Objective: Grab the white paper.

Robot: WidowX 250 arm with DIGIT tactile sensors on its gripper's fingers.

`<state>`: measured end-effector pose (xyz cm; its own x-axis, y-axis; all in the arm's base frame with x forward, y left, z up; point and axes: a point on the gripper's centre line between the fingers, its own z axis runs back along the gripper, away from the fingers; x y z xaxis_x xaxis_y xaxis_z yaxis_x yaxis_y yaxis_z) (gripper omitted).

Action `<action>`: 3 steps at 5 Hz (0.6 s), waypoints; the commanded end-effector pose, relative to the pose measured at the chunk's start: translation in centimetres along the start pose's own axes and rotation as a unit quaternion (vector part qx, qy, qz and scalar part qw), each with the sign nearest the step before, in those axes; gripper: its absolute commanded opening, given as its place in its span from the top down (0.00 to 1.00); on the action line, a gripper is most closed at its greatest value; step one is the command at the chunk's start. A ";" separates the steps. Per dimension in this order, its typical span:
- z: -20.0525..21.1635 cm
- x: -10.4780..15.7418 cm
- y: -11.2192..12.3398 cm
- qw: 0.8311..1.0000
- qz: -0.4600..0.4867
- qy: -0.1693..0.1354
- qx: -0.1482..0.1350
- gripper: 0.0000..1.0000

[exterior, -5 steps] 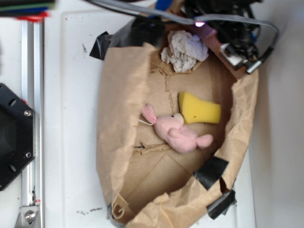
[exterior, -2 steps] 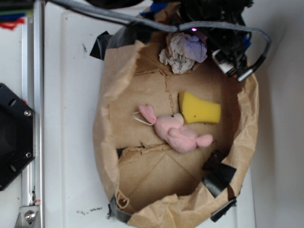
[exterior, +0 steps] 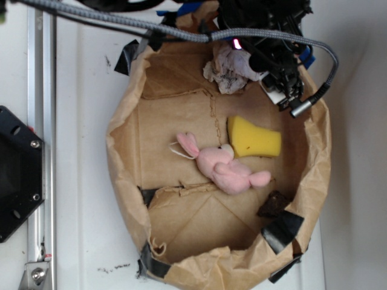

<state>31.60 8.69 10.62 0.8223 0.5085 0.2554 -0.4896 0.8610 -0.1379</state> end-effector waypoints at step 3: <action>0.7 -1.9 -0.6 0.999 -0.020 -0.030 -0.002 0.00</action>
<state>29.84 6.80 8.97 0.8286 0.4886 0.2735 -0.4750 0.8720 -0.1187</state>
